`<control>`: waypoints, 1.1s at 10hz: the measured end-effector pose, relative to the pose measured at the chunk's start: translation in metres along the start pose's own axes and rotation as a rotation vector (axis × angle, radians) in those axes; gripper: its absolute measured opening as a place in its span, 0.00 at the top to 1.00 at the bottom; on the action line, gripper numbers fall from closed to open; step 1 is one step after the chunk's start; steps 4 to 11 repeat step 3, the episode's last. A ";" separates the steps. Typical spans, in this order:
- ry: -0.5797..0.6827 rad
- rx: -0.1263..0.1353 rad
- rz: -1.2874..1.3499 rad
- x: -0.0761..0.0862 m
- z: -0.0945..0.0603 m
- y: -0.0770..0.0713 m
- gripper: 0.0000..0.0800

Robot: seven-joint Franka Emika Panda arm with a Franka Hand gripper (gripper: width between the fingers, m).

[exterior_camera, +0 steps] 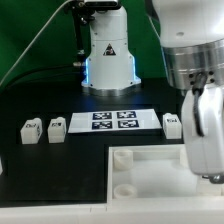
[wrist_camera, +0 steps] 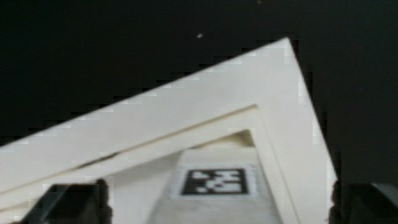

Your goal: Assemble one leg

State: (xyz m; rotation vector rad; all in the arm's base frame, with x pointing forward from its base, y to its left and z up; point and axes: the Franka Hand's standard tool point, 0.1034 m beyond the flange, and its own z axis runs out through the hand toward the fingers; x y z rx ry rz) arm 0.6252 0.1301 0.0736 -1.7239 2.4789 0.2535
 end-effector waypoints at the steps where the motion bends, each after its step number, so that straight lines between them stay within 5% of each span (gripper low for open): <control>1: -0.005 0.002 -0.016 -0.009 -0.008 0.010 0.20; 11: -0.009 0.005 -0.023 -0.012 -0.012 0.016 0.19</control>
Offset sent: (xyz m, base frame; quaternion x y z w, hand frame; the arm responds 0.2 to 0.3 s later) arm 0.0000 0.0000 0.0000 0.0000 0.0000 0.0000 1.0000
